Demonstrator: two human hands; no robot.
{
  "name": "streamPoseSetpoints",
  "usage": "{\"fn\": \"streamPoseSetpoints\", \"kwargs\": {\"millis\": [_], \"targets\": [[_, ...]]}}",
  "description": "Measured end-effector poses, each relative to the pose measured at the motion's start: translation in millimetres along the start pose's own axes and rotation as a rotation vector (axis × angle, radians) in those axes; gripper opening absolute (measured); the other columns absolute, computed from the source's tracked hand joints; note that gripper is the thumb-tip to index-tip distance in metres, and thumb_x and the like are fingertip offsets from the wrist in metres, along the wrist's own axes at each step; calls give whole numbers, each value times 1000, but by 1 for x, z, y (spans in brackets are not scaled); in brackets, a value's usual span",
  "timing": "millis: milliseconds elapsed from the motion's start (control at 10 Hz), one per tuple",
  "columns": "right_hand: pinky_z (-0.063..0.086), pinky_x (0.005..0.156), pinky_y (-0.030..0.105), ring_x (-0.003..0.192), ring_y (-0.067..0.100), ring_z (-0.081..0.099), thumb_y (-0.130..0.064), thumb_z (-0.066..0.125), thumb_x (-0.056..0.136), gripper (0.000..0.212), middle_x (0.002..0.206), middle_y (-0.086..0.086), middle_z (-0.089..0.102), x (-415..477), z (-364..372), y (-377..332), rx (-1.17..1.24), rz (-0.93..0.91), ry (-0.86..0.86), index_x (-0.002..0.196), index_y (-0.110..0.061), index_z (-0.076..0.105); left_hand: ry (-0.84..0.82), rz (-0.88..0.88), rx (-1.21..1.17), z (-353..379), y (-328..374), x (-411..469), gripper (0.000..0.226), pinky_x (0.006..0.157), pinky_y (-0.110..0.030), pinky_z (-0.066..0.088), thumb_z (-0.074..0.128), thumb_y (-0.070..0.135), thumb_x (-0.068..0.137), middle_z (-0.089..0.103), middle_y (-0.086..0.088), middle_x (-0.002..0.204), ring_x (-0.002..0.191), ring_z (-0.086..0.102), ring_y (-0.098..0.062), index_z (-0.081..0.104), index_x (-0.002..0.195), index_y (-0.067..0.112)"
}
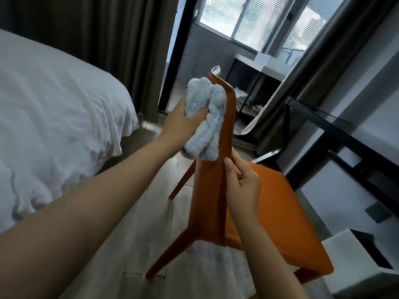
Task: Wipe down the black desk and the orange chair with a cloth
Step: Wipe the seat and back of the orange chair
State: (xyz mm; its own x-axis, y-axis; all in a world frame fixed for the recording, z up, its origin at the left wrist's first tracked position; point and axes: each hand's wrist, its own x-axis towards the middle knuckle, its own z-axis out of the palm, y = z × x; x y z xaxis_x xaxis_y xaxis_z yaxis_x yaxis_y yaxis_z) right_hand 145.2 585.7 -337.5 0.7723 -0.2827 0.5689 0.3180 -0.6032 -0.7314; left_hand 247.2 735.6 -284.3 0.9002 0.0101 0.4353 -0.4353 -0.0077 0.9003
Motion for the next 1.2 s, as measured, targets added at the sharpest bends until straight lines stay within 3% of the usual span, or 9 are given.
{"fn": "streamPoseSetpoints", "kwargs": {"millis": [200,300,400,600,700,800,900,1000,1200], "targets": [[54,87,33,105,-5,59,-36,49,96,37,116,-14,66,-1,2,1,-23,-32,26,131,-27,55,-33,-128,-54,9,-36,-13,36,69,-3,40,50,20,98,53,6,104,98,50,-7,49,131,5],[54,88,34,105,-4,60,-35,50,96,36,115,-16,66,-1,3,4,-18,-36,28,131,-28,55,-60,-220,-125,16,-61,-28,35,85,-18,46,47,19,100,54,6,105,99,52,-9,48,132,5],[55,84,35,99,-1,63,-36,49,96,36,108,-19,67,-1,2,5,-10,-42,31,131,-28,56,-103,-340,-194,24,-94,-50,33,81,-20,48,47,19,100,55,14,96,87,55,-2,49,131,8],[57,76,31,89,0,65,-33,49,98,34,97,-31,66,0,2,9,-8,-47,15,131,-27,56,-166,-475,-54,30,-145,-85,32,101,-38,44,51,12,97,56,-2,108,102,53,-18,52,128,3],[55,72,22,84,-4,64,-35,48,98,35,93,-34,65,1,3,11,-24,-60,19,131,-28,55,-203,-547,51,23,-159,-101,27,95,-36,46,55,12,96,56,-3,105,102,54,-19,56,121,3],[53,70,15,86,-7,63,-35,48,98,35,94,-36,64,1,4,12,-12,-54,16,132,-27,54,-336,-587,109,40,-176,-97,24,81,-25,51,71,8,81,53,-15,95,101,59,-40,50,93,7],[50,70,11,89,-8,62,-34,48,98,35,95,-36,64,0,3,10,-5,-47,18,132,-27,54,563,-861,1134,19,-204,-116,41,81,-45,56,77,17,64,52,-33,94,79,62,-35,43,88,15],[54,70,21,82,-5,62,-35,48,98,33,89,-32,65,0,4,7,-33,-50,23,131,-32,54,-185,-455,638,-7,-189,-110,23,68,-33,53,51,50,89,63,-5,86,70,56,-11,48,89,28],[54,87,41,105,5,62,-42,46,94,39,115,-12,67,-1,2,1,-34,-16,16,130,-30,55,186,-84,513,-17,-116,-22,28,52,-20,33,49,62,81,50,15,67,60,52,-1,44,80,35]]}}
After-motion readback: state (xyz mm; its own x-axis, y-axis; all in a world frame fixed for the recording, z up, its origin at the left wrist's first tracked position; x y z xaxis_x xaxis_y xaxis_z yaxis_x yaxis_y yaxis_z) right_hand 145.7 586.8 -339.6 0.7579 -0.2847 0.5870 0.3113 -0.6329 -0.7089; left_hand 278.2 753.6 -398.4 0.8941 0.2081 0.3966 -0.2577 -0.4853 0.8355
